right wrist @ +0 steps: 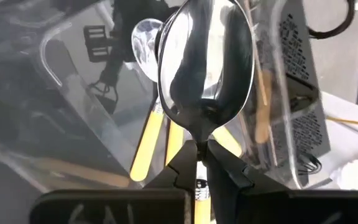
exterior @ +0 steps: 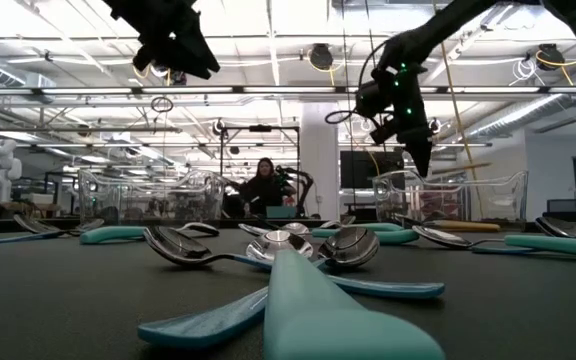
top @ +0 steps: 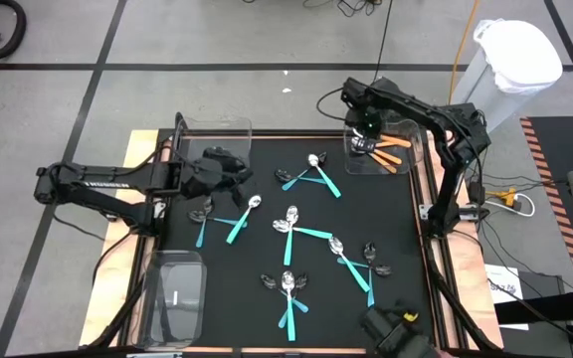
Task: Sort silverware by color (type)
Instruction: Put the yellow spoon into the top right transparent bin, then put the light blue spoon into the top left transparent bin
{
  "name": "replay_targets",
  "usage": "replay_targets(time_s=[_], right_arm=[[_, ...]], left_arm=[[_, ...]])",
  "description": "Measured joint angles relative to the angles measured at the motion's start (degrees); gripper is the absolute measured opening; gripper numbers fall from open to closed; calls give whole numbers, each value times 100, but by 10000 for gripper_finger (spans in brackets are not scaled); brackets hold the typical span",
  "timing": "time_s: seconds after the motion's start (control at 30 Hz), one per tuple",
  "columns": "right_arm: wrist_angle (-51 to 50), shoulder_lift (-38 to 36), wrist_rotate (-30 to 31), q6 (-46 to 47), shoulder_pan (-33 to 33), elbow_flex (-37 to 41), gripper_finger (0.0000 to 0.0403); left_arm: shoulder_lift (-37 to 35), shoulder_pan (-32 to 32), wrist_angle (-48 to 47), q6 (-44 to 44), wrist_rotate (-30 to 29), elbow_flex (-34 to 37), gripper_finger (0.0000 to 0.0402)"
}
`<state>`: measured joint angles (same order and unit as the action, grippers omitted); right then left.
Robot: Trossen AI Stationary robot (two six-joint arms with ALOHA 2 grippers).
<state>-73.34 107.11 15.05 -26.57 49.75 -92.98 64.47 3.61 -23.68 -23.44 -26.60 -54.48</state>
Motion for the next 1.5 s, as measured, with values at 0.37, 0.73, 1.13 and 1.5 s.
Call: replay_targets(time_s=[0.37,0.73,1.13,1.5], right_arm=[[1091,2,-298,-99,170,897,40],[1236,-368,-171,1554,178,908,149],[1829,-2214,-1879,3607,-347,899,144],[2320,-2592,-2107,4755,-1808,897,144]], left_arm=[[2,684,0,-26,403,0,129],[2,715,-934,-630,473,140,129],[136,713,-1085,-1923,965,653,129],[1135,680,-590,-1829,1570,920,129]])
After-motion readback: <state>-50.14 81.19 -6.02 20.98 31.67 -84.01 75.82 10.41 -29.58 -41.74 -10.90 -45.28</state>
